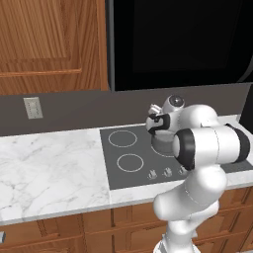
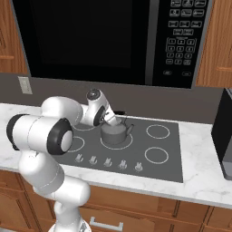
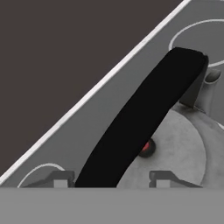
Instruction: The kettle is done boiling. Turn off the stove, then wait for 300 timesteps before moving the kettle to the dining table.
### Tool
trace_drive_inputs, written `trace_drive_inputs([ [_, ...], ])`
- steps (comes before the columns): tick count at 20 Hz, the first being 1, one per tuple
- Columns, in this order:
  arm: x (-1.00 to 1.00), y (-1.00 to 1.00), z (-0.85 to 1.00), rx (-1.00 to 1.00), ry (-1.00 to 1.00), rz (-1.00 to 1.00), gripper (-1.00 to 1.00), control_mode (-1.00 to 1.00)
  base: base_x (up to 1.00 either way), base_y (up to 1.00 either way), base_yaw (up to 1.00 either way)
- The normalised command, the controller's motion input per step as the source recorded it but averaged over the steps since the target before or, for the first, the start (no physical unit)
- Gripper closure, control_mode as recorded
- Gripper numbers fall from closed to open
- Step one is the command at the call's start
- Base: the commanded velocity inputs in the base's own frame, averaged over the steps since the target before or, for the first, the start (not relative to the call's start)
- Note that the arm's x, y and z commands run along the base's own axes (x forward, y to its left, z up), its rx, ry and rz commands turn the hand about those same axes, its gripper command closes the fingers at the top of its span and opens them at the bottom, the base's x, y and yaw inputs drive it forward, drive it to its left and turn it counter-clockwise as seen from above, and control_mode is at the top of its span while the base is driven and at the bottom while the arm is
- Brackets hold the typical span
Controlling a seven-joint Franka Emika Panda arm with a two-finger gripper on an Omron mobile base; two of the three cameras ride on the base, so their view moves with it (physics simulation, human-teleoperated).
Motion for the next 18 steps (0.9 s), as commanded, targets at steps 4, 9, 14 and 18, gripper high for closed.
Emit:
trace_drive_inputs([
  [4, 0.02, 0.00, -0.08, 0.00, 0.00, 0.00, 1.00, -1.00, 0.00, 0.00, 0.00],
  [9, 0.00, 0.00, -0.01, 0.00, 0.01, 0.00, 1.00, -1.00, 0.00, 0.00, 0.00],
  [14, 0.00, 0.00, 0.00, 0.00, 0.00, 0.00, 1.00, -1.00, 0.00, 0.00, 0.00],
  [18, -0.03, -0.03, 0.00, 0.01, -0.03, 0.00, 1.00, -1.00, 0.00, 0.00, 0.00],
])
